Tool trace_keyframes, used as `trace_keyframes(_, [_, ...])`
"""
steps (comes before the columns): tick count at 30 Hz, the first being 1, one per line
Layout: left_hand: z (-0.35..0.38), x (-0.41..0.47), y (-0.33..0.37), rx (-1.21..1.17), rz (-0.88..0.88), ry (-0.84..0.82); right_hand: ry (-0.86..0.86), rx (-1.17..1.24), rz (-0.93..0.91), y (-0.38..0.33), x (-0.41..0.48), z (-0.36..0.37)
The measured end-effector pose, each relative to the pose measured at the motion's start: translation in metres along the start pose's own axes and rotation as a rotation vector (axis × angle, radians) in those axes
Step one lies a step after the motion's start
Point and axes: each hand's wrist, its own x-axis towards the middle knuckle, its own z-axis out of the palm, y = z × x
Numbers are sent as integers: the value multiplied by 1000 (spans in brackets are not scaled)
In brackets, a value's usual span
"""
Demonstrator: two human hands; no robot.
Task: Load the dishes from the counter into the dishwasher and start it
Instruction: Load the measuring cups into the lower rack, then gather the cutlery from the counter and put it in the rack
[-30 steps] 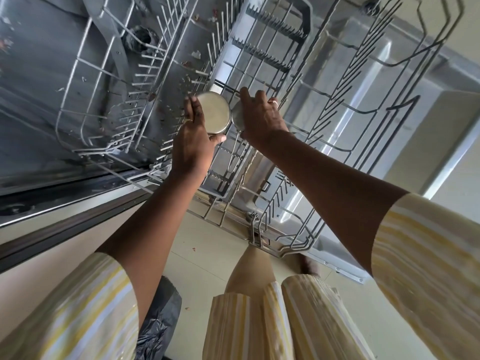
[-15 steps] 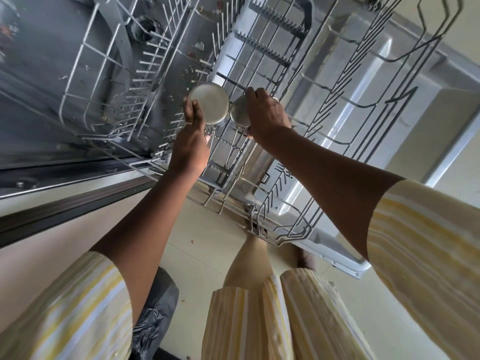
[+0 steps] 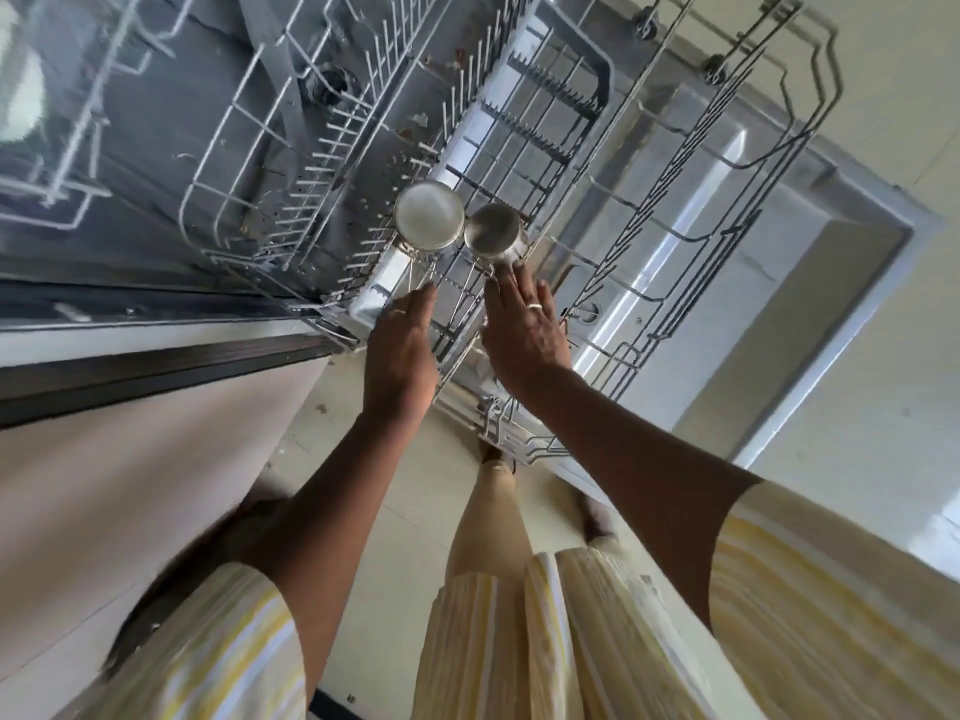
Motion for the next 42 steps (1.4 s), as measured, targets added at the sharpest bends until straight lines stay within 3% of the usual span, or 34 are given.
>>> trace_keyframes(6, [-10,-56,31,18,-131,39,-108,-9,-104,-17,-48,-27])
trace_keyframes(16, [-68,-165,85,-43,-265,153,-197,-219,-394,-62,-135,-88])
trace_keyframes(22, [-118,-236,95,-100,-495,285,-250,-296,-558,-111,-204,-132])
trace_keyframes(36, [-187,-403,89,-320,-971,468,-226,-447,-940,-217,-339,-152])
trace_keyframes(42, [-211,-466,87,-233,-1016,520,-219,-515,-1071,-248,-393,-158])
